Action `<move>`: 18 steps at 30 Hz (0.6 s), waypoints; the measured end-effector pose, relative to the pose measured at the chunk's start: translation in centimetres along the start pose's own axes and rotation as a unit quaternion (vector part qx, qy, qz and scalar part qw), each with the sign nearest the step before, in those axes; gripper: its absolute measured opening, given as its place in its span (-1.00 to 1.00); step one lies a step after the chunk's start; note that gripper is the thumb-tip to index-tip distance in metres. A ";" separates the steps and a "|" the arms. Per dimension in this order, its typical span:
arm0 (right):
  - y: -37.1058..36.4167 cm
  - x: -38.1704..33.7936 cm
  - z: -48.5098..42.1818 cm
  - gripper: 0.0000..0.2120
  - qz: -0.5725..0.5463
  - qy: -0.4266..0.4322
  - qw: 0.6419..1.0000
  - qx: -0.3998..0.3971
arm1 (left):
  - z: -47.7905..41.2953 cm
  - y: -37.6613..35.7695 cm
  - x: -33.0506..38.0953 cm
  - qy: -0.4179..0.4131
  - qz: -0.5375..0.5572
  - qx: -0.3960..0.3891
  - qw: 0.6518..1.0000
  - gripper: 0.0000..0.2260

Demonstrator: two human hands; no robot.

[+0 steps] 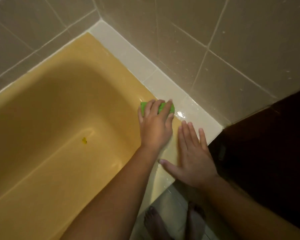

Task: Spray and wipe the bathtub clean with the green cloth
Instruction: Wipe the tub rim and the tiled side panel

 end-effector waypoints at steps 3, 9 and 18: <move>0.3 -0.5 -0.9 0.17 0.008 -0.037 0.999 -0.001 | 4.2 0.5 0.8 -0.128 0.034 -0.071 0.989 -0.64; 1.2 -0.7 -4.0 0.16 0.016 -0.015 1.000 0.004 | -7.6 4.0 -7.0 0.012 -0.008 0.073 0.997 -0.62; 2.6 -1.6 -8.5 0.11 0.038 0.000 0.999 0.028 | -6.3 3.7 -6.6 -0.156 0.009 -0.008 0.988 -0.67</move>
Point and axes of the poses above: each hand's wrist, its own z-axis away from the middle knuckle, its own y-axis out of the back of the hand, x = y × z, the point moved 8 cm from there along -z, towards the middle knuckle, and after that the axes turned 13 degrees about z, right-handed, at the moved point
